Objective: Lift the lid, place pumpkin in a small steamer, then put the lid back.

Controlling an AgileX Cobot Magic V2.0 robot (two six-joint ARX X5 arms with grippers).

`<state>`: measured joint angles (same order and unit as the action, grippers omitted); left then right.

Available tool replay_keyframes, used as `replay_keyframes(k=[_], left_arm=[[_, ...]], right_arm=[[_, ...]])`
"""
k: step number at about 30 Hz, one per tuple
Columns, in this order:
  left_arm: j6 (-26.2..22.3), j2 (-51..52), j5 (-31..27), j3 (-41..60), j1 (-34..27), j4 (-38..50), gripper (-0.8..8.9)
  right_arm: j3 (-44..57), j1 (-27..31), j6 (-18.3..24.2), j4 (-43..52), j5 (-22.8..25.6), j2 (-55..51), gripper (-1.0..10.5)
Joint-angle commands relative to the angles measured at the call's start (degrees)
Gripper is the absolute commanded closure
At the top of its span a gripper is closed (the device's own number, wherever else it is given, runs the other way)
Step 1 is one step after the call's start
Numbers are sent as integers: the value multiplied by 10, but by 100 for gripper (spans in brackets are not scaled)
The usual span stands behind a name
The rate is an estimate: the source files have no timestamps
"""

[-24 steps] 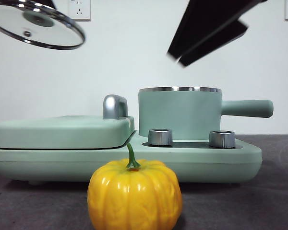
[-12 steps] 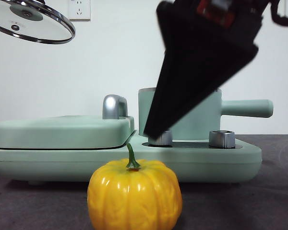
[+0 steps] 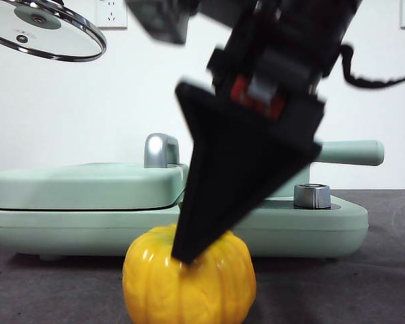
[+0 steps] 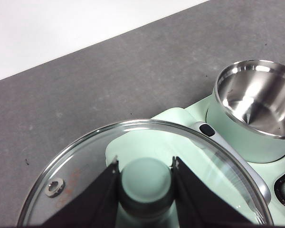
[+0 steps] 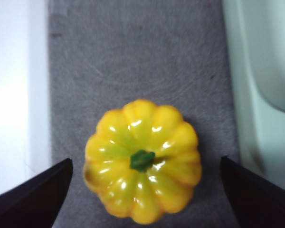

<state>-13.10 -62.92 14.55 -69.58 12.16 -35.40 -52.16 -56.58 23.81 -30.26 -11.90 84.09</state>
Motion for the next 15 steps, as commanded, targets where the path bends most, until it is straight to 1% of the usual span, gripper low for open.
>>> replay_keyframes(k=[1,3,7,12,15], left_arm=[[-8,0,2,-10,1,16,798],[-8,0,2,-10,1,16,798],[-8,0,2,-10,-2,17,798],[-8,0,2,-10,-2,17,798],[-8,0,2,-10,-2,17,798]], right_arm=[[-10,-7,3,5,-1,31,453],[-10,-7,-9,5,0,47,463],[-10,-7,-43,-4,2,53,626],[-10,-2,-95,-54,0,-1,633],[-12,10,-146,-94,6,-42,632]])
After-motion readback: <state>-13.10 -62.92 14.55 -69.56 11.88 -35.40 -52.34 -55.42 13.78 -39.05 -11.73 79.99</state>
